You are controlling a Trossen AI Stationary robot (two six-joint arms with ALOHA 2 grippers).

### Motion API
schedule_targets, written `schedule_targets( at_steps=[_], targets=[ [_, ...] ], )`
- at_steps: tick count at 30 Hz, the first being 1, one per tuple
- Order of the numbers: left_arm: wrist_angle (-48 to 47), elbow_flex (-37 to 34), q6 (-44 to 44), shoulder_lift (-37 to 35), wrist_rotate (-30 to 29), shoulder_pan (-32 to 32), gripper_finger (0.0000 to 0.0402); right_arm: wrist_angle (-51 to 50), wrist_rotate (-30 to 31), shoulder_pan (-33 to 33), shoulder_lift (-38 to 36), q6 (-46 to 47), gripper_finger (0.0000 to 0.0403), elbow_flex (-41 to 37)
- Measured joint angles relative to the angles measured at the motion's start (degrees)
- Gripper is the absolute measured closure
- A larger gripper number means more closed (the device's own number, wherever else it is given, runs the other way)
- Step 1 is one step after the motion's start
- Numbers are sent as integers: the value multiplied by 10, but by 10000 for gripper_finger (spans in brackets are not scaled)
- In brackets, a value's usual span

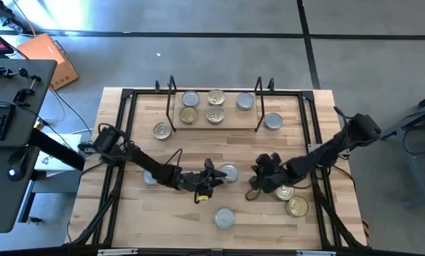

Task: Stack canned seafood by type on shelf
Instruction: Put the bottom green tuna can on the shelf aligned with the other green tuna can

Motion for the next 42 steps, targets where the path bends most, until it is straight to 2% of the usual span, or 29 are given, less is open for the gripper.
schedule_targets(
  at_steps=[4,7,10,16,22,27,30,33,42],
  targets=[
    [-107,64,0,-14,-8,35,279,-8,56,54,2,72,403,0],
    [-218,132,-6,-8,-10,74,279,6,101,83,6,96,403,1],
    [-280,188,-13,3,-9,118,278,21,139,104,8,99,403,1],
    [-284,252,40,38,-6,200,279,35,173,124,8,96,403,1],
    [-288,275,84,79,13,244,278,43,178,126,8,94,403,1],
    [-280,292,90,107,39,260,278,43,179,125,8,93,403,2],
    [-280,305,110,119,43,263,263,44,179,125,8,93,403,2],
    [-275,308,126,124,57,269,248,44,179,125,8,94,403,2],
    [-268,307,122,126,74,287,239,45,179,125,8,95,403,2]
  ],
)
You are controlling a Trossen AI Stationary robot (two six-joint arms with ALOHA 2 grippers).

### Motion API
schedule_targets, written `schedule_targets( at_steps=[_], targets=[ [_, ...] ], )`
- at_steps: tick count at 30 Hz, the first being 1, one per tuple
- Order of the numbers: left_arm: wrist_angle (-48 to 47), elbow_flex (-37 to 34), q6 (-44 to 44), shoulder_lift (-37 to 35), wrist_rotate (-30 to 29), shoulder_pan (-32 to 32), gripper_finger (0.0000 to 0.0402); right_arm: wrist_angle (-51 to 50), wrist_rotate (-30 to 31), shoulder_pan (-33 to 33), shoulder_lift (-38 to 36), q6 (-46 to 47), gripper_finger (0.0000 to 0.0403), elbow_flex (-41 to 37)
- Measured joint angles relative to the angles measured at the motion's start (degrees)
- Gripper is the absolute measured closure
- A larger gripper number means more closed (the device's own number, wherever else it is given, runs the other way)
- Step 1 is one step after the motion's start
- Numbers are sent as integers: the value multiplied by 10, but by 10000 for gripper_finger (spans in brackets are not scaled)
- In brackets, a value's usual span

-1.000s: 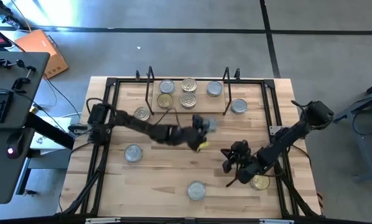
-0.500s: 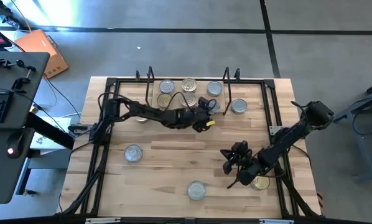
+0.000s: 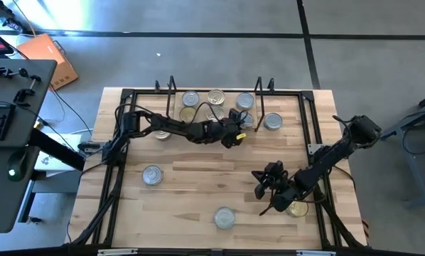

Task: Stack canned seafood by type on shelf
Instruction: Put the bottom green tuna can on the shelf aligned with the other green tuna can

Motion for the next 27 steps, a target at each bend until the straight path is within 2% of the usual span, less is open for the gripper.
schedule_targets(
  at_steps=[18,27],
  targets=[
    [-22,0,-83,0,29,15,140,2,-3,0,0,0,403,0],
    [-14,0,-129,0,27,18,130,5,-11,0,0,0,402,0]
  ],
)
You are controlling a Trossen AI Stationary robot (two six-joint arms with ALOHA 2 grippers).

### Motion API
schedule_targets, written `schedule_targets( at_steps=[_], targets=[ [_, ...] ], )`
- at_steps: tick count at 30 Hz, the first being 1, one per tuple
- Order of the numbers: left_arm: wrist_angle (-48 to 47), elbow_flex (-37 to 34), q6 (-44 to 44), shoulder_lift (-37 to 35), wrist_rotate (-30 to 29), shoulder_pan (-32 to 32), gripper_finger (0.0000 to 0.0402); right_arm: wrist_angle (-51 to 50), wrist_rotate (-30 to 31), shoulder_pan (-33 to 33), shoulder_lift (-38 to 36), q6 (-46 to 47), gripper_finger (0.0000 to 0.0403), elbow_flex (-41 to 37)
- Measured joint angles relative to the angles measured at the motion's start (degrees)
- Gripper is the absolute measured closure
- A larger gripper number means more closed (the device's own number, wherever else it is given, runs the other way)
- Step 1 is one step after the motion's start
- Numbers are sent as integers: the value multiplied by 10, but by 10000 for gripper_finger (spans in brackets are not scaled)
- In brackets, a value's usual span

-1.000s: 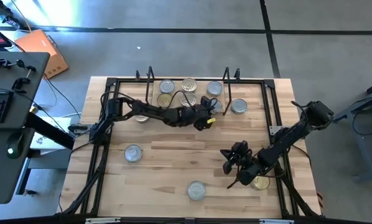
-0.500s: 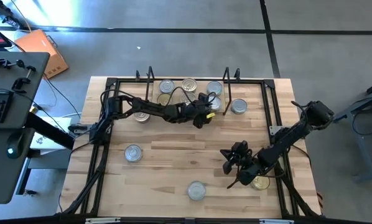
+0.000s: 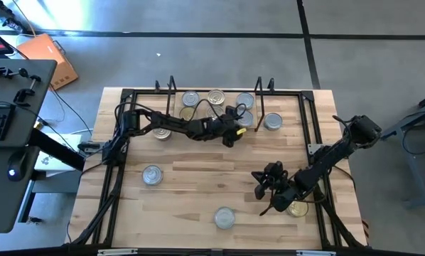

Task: Stack canned seafood by type on shelf
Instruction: Put the bottom green tuna can on the shelf aligned with the other green tuna can, then stack the left green and blue tuna can on top of the green and blue tuna can on the back of the shelf

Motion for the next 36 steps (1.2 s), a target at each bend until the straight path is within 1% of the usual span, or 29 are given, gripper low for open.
schedule_targets(
  at_steps=[8,13,15,20,22,23,27,32,34,36],
  targets=[
    [27,0,-3,0,-29,1,130,1,0,0,0,0,402,0],
    [19,0,-4,0,-36,-5,131,5,0,0,0,0,402,0],
    [-5,0,-4,-5,-52,-17,131,8,0,0,0,0,402,0],
    [-107,0,-9,-40,-96,-69,131,14,0,0,0,-2,402,0],
    [-142,-1,-28,-61,-99,-90,131,21,3,0,7,-2,402,1],
    [-142,-8,-41,-75,-99,-99,131,29,6,0,13,-5,402,1],
    [-114,-70,-89,-133,-96,-132,135,83,5,0,48,-23,402,1],
    [-58,-193,-172,-230,-90,-176,154,176,4,0,101,-64,402,1],
    [-39,-245,-218,-275,-74,-196,162,213,5,-2,119,-77,402,1],
    [-19,-294,-268,-317,-44,-218,167,238,6,-6,133,-90,402,0]
  ],
)
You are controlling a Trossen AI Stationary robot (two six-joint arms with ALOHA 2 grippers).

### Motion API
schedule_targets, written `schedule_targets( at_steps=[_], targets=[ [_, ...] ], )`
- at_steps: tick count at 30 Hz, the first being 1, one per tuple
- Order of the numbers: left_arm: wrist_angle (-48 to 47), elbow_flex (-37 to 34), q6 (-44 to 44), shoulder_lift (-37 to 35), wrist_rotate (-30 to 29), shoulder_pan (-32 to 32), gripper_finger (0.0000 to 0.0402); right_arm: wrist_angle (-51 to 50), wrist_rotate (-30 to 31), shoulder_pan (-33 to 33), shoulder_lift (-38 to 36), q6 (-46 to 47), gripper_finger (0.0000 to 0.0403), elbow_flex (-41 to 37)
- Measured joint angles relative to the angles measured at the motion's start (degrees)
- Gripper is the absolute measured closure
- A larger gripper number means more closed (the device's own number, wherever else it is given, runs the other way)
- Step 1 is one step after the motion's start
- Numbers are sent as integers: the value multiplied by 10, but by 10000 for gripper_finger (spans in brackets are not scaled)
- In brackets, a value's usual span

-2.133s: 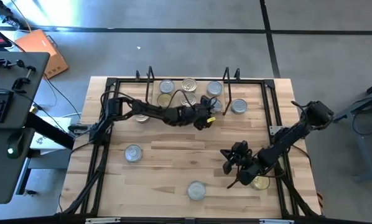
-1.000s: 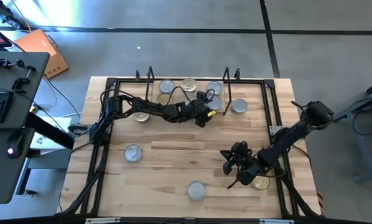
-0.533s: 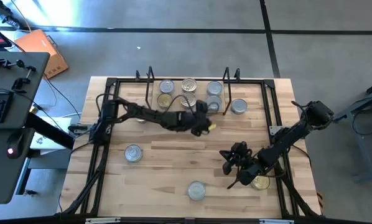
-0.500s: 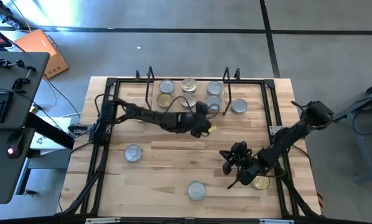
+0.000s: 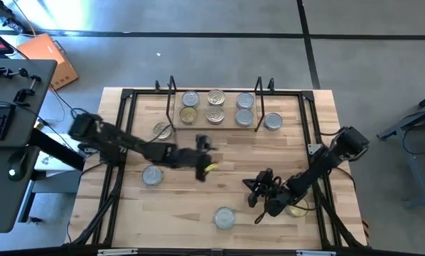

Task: Stack canned seafood by type on shelf
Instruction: Stack the left green and blue tuna can on top of the green and blue tuna can on the back of the shelf

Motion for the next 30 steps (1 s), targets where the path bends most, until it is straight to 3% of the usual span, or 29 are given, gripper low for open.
schedule_targets(
  at_steps=[8,12,15,19,25,30],
  targets=[
    [128,-176,-157,-137,22,-105,181,144,-1,-32,35,-108,402,2],
    [142,-222,-214,-192,-24,-167,187,170,-5,-49,40,-182,402,23],
    [56,-229,-266,-231,-99,-224,193,171,-20,-62,40,-232,402,46],
    [-128,-217,-387,-282,-169,-300,200,169,-43,-79,40,-291,402,74],
    [-424,-203,-684,-325,-169,-396,213,169,-69,-100,40,-345,402,98],
    [-574,-202,-886,-321,-118,-453,227,168,-75,-113,40,-346,402,101]
  ],
)
